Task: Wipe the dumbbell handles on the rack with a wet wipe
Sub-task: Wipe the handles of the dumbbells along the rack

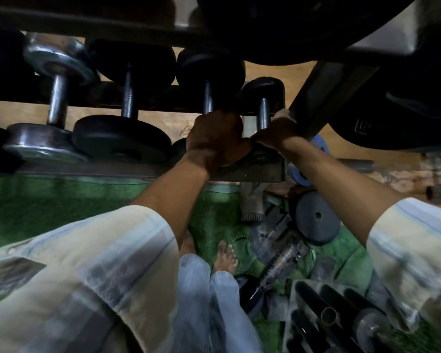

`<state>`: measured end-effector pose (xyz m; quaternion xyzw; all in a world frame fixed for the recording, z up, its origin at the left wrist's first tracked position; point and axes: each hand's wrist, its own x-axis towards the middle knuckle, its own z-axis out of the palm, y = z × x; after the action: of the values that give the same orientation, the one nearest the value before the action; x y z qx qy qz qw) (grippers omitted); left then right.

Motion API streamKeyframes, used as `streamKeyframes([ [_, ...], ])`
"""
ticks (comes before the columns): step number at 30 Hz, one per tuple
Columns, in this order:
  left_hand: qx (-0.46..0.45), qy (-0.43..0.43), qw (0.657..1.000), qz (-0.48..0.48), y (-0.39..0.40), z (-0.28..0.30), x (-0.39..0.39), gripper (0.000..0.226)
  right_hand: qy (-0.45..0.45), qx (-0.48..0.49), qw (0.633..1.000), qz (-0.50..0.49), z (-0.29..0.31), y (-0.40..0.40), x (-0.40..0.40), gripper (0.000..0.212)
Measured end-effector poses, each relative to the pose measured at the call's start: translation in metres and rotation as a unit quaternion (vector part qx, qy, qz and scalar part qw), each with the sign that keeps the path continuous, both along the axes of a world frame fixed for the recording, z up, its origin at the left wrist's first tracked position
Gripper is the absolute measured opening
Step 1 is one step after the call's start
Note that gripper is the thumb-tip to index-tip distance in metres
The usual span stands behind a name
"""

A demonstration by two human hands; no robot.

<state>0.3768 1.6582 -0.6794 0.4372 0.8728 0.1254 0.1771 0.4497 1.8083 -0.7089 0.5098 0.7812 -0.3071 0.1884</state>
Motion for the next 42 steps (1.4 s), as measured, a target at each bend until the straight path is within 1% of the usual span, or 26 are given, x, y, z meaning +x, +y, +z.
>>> streamKeyframes([
  [2,0.0,-0.002,1.0,0.005,0.0,-0.001,0.0,0.039,0.019,0.059,0.998,0.014,-0.002,-0.002,0.004,0.104],
  [5,0.002,-0.005,1.0,0.006,0.0,-0.001,0.0,0.038,0.058,0.117,0.991,0.025,-0.005,-0.008,0.01,0.092],
  [7,0.005,-0.002,1.0,0.006,0.0,0.001,0.0,0.037,0.095,0.164,0.98,0.061,-0.006,-0.008,0.013,0.071],
  [10,0.004,0.009,1.0,0.01,-0.001,0.004,0.001,0.036,0.183,0.226,0.944,0.154,-0.002,-0.003,0.013,0.035],
  [12,0.001,0.01,1.0,0.01,-0.001,0.006,0.002,0.035,0.216,0.28,0.91,0.217,0.003,0.005,0.005,0.023],
  [13,-0.001,0.009,1.0,0.009,-0.001,0.006,0.002,0.034,0.206,0.302,0.902,0.23,0.006,0.007,-0.001,0.02],
  [15,-0.005,0.012,1.0,0.01,-0.001,0.007,0.002,0.034,0.158,0.336,0.894,0.25,0.011,0.012,-0.014,0.017],
  [17,-0.005,0.018,1.0,0.01,-0.002,0.008,0.002,0.034,0.134,0.349,0.881,0.29,0.011,0.014,-0.015,0.017],
  [19,-0.006,0.024,1.0,0.004,-0.002,0.008,0.003,0.034,0.145,0.322,0.875,0.332,0.009,0.017,-0.004,0.02],
  [21,-0.005,0.028,1.0,0.002,-0.001,0.009,0.003,0.034,0.174,0.275,0.875,0.358,0.007,0.016,0.008,0.023],
  [22,-0.003,0.027,1.0,0.003,-0.001,0.008,0.003,0.034,0.178,0.246,0.88,0.364,0.007,0.015,0.013,0.02],
  [23,-0.001,0.026,1.0,0.005,-0.001,0.007,0.003,0.034,0.158,0.216,0.893,0.361,0.011,0.013,0.016,0.016],
  [24,0.0,0.025,1.0,0.005,-0.001,0.007,0.003,0.035,0.144,0.168,0.916,0.334,0.015,0.01,0.017,0.014],
  [26,0.004,0.03,1.0,0.004,-0.001,0.005,0.003,0.037,0.109,0.1,0.941,0.305,0.02,0.006,0.022,0.022],
  [27,0.005,0.031,1.0,0.004,-0.001,0.005,0.003,0.037,0.089,0.108,0.936,0.323,0.021,0.005,0.025,0.021],
  [28,0.004,0.03,1.0,0.004,-0.001,0.005,0.003,0.037,0.089,0.111,0.936,0.323,0.024,0.001,0.028,0.02],
  [29,0.004,0.029,1.0,0.004,-0.001,0.005,0.003,0.037,0.102,0.14,0.926,0.334,0.024,0.0,0.03,0.021],
  [32,0.004,0.022,1.0,0.003,-0.001,0.005,0.002,0.037,0.151,0.194,0.917,0.314,0.019,-0.003,0.03,0.01],
  [34,0.004,0.026,1.0,0.001,-0.001,0.004,0.002,0.039,0.157,0.208,0.911,0.32,0.009,-0.001,0.021,0.026],
  [36,0.006,0.029,1.0,0.004,-0.001,0.004,0.003,0.039,0.177,0.195,0.926,0.271,0.002,0.0,0.013,0.036],
  [37,0.007,0.028,1.0,0.005,-0.001,0.004,0.003,0.038,0.195,0.194,0.931,0.24,-0.001,-0.001,0.009,0.036],
  [40,0.007,0.028,1.0,0.007,0.0,0.004,0.003,0.037,0.211,0.163,0.955,0.129,-0.006,-0.008,0.003,0.035],
  [42,0.004,0.026,1.0,0.01,0.0,0.005,0.003,0.035,0.229,0.086,0.97,0.006,-0.009,-0.004,0.001,0.048],
])
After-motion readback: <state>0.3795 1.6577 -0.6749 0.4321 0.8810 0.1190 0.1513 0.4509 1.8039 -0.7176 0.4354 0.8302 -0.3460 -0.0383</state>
